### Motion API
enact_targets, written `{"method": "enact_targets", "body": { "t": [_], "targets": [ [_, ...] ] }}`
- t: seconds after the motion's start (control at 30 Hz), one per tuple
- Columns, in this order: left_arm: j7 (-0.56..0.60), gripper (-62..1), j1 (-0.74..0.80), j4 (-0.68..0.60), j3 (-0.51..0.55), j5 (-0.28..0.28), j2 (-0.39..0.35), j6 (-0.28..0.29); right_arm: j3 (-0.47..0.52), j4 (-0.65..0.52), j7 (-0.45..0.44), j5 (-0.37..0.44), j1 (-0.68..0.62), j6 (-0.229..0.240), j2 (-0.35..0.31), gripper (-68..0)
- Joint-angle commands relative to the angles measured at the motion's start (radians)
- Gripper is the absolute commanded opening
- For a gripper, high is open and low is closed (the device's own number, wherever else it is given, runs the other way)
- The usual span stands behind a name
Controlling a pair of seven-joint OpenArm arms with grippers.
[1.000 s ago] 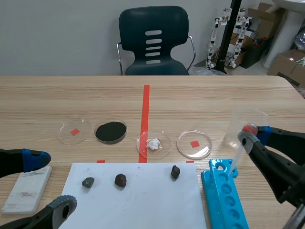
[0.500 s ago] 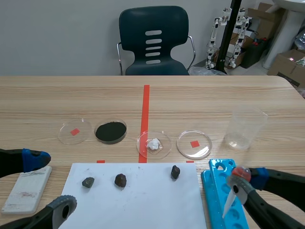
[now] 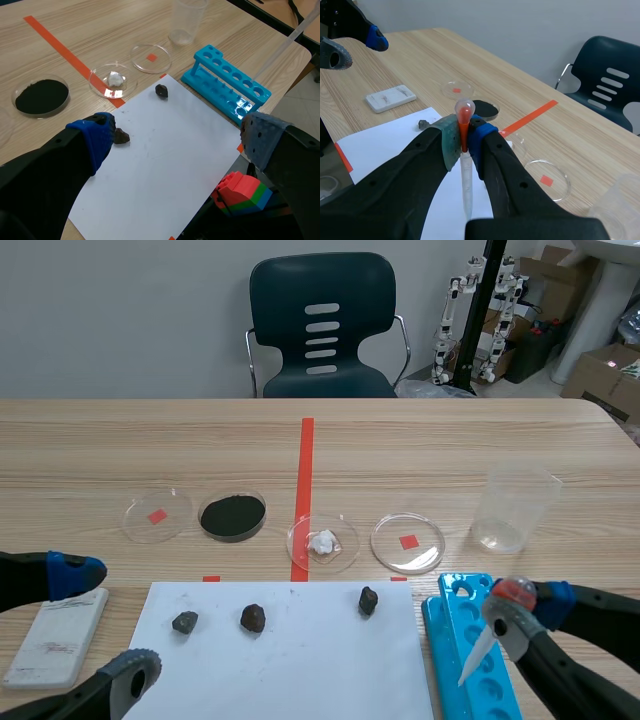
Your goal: Pick up the dropper by the top with the right hand
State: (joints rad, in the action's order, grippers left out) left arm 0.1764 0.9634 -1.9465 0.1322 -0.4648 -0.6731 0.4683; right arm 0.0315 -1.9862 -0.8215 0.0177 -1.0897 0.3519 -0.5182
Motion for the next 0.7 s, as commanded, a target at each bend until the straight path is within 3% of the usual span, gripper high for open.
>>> {"method": "enact_targets", "body": {
  "t": [0.0, 0.67],
  "targets": [
    [0.014, -8.4, -0.006, -0.013, 0.003, -0.013, 0.005, 0.003, 0.002, -0.01, -0.014, 0.012, 0.006, -0.003, -0.002, -64.2],
    [0.014, -8.4, -0.006, -0.013, 0.003, -0.013, 0.005, 0.003, 0.002, -0.01, -0.011, 0.012, 0.006, 0.009, -0.002, -64.2]
  ]
}}
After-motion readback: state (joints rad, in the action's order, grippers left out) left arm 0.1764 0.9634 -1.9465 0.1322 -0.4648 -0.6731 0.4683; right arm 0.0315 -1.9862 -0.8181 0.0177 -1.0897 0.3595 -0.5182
